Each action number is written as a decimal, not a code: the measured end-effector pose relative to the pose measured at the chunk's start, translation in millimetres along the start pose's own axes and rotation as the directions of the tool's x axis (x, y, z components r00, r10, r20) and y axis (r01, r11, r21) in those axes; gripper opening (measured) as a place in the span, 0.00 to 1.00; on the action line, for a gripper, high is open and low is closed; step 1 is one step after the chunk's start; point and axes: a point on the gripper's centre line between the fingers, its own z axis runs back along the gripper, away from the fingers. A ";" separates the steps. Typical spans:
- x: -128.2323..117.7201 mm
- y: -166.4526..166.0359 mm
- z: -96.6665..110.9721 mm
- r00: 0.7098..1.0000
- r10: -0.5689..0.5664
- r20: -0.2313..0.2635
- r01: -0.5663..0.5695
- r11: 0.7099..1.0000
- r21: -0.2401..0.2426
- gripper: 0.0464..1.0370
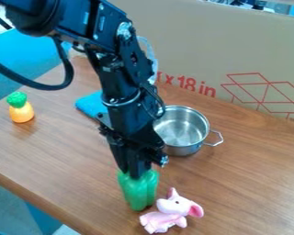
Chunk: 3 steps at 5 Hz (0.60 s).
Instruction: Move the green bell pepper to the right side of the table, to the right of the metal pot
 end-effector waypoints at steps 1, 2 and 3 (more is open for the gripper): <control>-1.1 1.7 0.9 1.000 0.003 -0.004 -0.003 1.000 0.001 0.19; -0.9 -0.6 3.5 1.000 -0.017 -0.006 0.018 1.000 0.011 0.19; 24.6 -22.8 23.4 0.990 -0.135 0.043 0.128 0.982 0.139 0.19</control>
